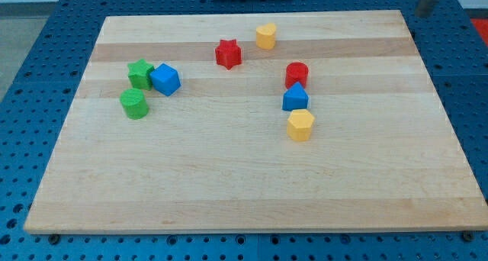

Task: Move the yellow heart to the right of the red star

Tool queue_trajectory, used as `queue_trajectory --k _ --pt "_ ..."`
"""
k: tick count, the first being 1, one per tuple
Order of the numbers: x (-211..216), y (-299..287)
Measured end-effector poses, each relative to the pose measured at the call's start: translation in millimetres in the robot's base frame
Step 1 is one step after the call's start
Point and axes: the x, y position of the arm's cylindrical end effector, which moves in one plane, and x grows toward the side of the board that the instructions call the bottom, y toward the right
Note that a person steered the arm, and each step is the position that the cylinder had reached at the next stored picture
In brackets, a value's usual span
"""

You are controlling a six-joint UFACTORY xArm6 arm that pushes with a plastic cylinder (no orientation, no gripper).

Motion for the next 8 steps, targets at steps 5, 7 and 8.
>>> queue_trajectory --k 5,7,8 --pt "3.7 -193.1" --pt "10.8 -281.1" --pt "14.9 -298.2"
